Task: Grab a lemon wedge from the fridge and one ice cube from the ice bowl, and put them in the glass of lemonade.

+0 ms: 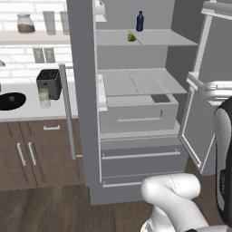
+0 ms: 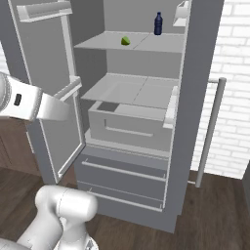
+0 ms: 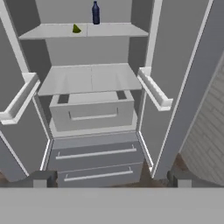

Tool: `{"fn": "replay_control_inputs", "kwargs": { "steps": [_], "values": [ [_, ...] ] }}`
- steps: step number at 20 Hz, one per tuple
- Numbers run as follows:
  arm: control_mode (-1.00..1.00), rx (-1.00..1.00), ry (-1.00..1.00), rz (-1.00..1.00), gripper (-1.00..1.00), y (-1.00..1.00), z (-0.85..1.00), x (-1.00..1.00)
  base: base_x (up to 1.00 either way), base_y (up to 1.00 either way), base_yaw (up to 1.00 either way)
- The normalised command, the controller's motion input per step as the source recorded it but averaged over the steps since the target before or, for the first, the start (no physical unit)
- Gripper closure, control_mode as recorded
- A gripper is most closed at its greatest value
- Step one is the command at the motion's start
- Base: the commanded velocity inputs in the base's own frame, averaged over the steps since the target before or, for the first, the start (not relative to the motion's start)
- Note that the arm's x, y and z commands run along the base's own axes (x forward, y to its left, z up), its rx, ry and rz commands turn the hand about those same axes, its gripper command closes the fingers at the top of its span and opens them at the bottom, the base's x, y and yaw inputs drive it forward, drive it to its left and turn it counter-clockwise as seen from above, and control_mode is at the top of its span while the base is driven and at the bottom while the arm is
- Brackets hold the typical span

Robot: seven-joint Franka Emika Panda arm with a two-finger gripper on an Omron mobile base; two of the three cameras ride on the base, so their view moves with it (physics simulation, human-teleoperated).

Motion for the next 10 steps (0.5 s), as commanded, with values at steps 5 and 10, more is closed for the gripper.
{"fn": "replay_control_inputs", "kwargs": {
  "steps": [5,10],
  "values": [
    [-1.00,0.00,0.00,0.00,-1.00,-0.09,-0.03,0.07,0.00,0.00,0.00],
    [1.00,0.00,-0.02,0.00,-1.00,-0.08,-0.02,0.08,0.15,0.00,0.00]
  ]
}}
